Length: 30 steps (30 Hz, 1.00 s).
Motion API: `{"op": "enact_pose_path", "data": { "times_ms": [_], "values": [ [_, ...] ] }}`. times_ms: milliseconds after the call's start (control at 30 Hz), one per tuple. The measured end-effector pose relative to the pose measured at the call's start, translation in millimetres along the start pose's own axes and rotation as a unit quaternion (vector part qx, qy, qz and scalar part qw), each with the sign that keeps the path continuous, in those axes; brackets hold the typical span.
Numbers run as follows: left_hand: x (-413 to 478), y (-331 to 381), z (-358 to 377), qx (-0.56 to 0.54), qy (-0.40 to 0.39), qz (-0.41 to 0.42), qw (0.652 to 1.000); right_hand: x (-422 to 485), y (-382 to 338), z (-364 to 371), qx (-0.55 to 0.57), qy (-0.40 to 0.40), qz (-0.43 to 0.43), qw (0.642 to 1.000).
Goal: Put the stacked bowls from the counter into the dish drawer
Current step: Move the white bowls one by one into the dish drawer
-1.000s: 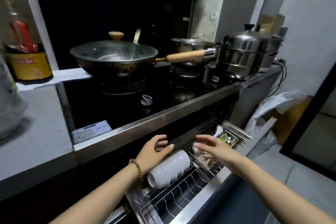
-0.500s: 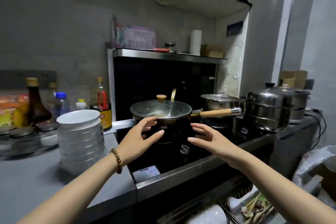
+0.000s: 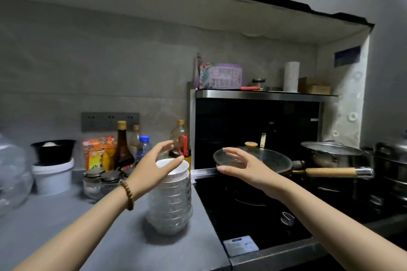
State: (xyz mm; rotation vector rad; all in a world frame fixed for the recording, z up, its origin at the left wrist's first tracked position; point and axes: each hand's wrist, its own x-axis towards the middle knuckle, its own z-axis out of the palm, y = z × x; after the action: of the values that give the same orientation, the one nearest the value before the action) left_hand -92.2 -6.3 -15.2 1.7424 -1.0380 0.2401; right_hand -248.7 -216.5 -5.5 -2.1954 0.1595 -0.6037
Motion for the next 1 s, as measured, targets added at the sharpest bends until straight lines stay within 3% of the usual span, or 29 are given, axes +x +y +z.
{"op": "enact_pose_path", "data": {
  "times_ms": [233, 533, 700, 1000],
  "values": [
    [-0.1, -54.0, -30.3, 0.017, 0.013, -0.091, 0.996, 49.8, 0.4, 61.9, 0.032, -0.064, 0.008, 0.997],
    [2.9, -96.7, -20.1, -0.021, -0.026, -0.198, 0.98, 95.1, 26.1, 102.4, 0.058, -0.071, 0.036, 0.995],
    [10.7, -103.7, -9.4, -0.043, -0.047, -0.189, 0.98, 102.7, 29.7, 111.7, 0.091, -0.094, 0.029, 0.991],
    [15.5, -111.4, 2.6, -0.07, -0.05, -0.167, 0.982, 105.1, 32.9, 120.8, 0.078, -0.062, 0.026, 0.995]
  ]
}}
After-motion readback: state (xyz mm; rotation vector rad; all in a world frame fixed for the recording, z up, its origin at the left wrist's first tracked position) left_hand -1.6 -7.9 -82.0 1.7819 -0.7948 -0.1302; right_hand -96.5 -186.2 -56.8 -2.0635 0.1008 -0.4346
